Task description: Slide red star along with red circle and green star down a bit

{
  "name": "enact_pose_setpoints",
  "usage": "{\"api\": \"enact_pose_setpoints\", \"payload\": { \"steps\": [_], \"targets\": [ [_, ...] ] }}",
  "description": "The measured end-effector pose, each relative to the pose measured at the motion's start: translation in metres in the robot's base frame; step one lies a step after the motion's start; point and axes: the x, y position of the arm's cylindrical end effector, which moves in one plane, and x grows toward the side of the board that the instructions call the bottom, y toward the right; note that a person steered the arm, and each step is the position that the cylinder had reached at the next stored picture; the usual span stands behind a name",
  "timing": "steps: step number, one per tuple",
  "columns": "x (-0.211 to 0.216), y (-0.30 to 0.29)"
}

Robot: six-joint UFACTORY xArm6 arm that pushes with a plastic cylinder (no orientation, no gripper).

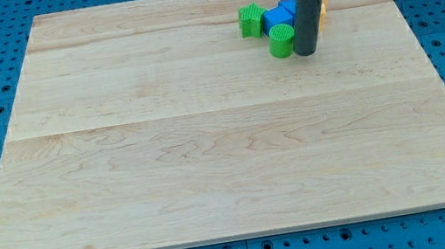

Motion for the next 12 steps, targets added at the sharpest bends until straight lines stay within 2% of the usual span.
{"api": "enact_pose_setpoints", "payload": {
  "steps": [1,2,3,4,6,9,11,12],
  "targets": [
    [-0.019,0.026],
    [-0.034,0.086],
    [-0.093,0.108],
    [-0.12,0.11],
    [-0.138,0.091],
    [-0.137,0.048],
    [-0.132,0.0],
    [-0.151,0.008]
  ]
}}
